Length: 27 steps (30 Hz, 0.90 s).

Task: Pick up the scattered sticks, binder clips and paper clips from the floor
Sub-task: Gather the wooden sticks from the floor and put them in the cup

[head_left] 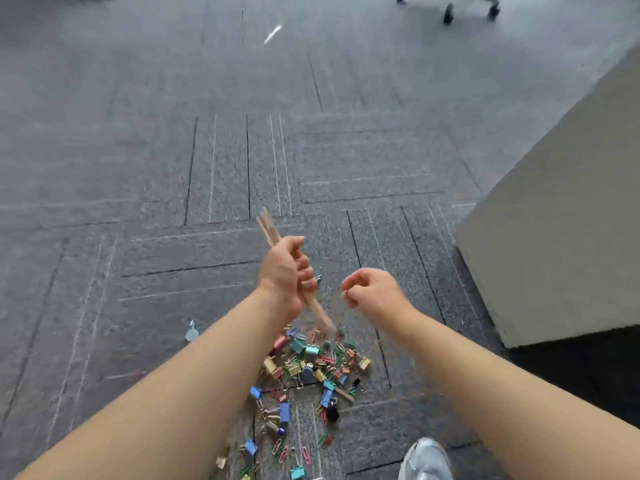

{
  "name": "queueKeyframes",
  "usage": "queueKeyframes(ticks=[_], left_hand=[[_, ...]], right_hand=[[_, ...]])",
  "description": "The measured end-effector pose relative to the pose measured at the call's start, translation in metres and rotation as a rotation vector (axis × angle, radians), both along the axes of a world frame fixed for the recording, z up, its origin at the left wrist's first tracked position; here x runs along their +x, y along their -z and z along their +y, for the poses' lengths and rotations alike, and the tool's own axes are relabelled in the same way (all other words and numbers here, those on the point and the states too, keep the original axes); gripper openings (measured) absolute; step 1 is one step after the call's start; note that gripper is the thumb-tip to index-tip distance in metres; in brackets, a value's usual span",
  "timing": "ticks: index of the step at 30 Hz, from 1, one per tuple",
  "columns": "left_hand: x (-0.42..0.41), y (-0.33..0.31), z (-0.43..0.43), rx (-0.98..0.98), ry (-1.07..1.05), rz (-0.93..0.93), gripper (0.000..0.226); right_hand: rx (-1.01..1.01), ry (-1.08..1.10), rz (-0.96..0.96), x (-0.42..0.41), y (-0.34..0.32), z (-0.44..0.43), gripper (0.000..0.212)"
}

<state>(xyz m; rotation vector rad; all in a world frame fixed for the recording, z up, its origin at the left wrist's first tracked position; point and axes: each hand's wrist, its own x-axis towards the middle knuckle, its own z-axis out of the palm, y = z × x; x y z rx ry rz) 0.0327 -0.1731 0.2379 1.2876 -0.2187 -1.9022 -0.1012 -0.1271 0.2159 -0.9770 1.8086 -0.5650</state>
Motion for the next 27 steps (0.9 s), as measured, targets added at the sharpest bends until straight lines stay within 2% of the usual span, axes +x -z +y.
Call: queueKeyframes(ticks=[6, 10, 13, 19, 27], left_hand=[[-0.068, -0.243, 0.061, -0.301, 0.118, 0.084, 0.041], [-0.119, -0.382, 0.153, -0.539, 0.216, 0.166, 0.054], [-0.158, -0.452, 0.249, -0.666, 0.308, 0.169, 0.045], [-0.223, -0.506, 0.401, -0.784, 0.454, 0.184, 0.042], [-0.354, -0.495, 0.464, -0.747, 0.637, 0.234, 0.048]], right_hand=[[-0.255, 0.003, 0.044, -0.059, -0.239, 0.061, 0.032], [-0.418, 0.088, 0.091, -0.110, -0.386, 0.165, 0.029], [-0.559, 0.243, 0.195, -0.147, -0.454, 0.274, 0.021], [-0.667, 0.629, 0.430, -0.214, -0.497, 0.443, 0.018], [-0.740, 0.983, 0.624, -0.318, -0.464, 0.550, 0.017]])
